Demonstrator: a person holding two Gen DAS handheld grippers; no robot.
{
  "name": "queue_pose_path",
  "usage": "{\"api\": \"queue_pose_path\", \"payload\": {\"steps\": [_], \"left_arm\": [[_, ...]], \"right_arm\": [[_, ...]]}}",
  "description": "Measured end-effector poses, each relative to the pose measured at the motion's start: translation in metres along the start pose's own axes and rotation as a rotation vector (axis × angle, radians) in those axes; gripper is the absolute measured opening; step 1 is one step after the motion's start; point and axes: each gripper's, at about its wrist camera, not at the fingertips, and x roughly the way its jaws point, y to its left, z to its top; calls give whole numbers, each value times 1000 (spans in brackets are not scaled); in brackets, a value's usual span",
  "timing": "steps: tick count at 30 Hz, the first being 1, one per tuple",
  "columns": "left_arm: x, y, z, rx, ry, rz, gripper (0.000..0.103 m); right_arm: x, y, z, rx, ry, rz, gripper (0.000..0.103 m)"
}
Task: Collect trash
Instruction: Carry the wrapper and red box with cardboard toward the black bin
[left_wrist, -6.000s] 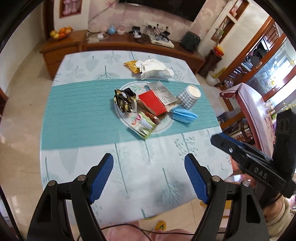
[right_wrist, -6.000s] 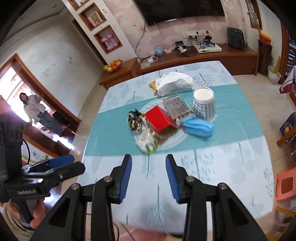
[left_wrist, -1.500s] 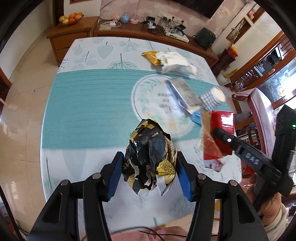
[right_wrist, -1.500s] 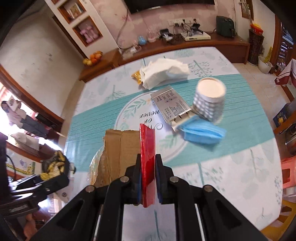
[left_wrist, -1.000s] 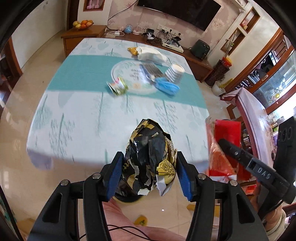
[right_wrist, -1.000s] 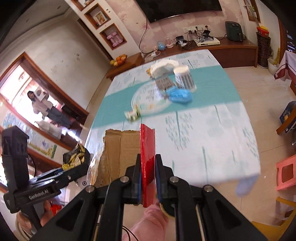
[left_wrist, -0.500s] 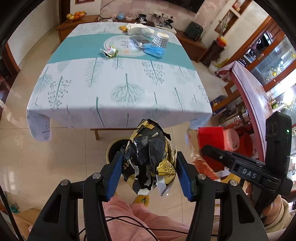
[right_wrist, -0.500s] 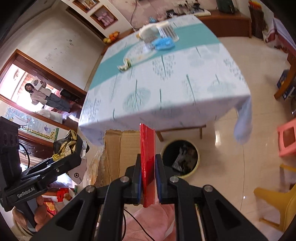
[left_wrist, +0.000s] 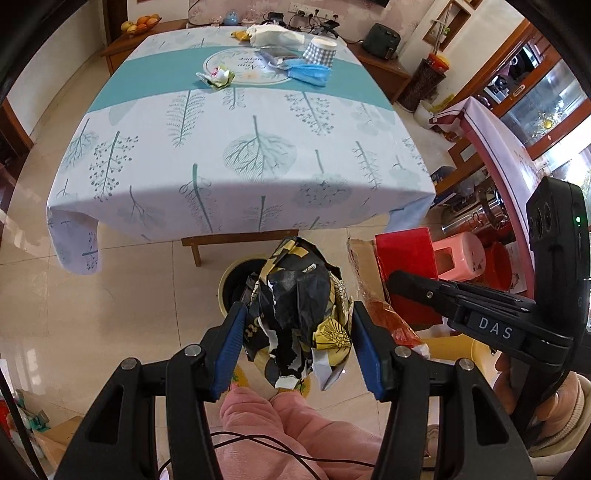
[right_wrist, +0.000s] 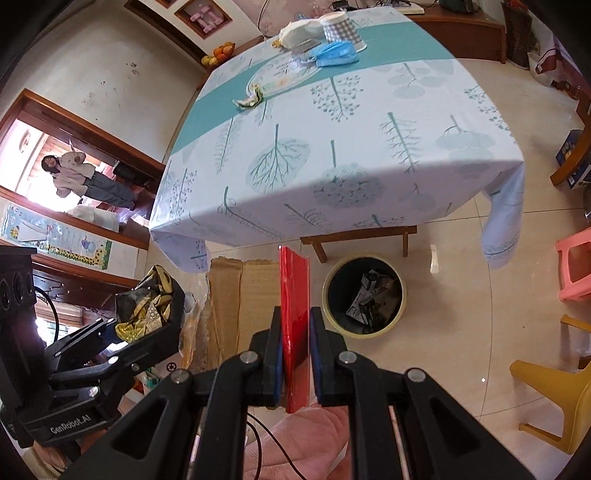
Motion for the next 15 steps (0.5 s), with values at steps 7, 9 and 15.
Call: {"api": "queue_pose_path", "payload": {"steps": [7, 9, 15], "left_arm": [[10, 11, -8, -20, 14, 1, 54], [12, 13, -9, -22, 15, 1, 54], [21, 18, -11, -39, 13, -9, 54]], "right_arm": [[16, 3, -2, -6, 35, -4, 12], [19, 3, -2, -7, 40, -8, 12], [27, -3, 0, 3, 52, -24, 12]]}}
